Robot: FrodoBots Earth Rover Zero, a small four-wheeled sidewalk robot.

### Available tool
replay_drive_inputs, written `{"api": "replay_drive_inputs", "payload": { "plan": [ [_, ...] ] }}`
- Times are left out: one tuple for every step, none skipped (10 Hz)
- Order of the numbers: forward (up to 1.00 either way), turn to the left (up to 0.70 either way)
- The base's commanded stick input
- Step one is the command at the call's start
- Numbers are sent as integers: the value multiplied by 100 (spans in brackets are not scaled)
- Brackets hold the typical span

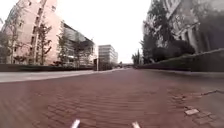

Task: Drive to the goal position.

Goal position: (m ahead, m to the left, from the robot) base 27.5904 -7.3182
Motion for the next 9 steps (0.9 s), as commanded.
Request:
{"api": "replay_drive_inputs", "payload": {
  "plan": [
    [70,0],
    [70,0],
    [70,0],
    [70,0],
    [70,0],
    [70,0],
    [70,0],
    [70,0],
    [70,0]
  ]
}}
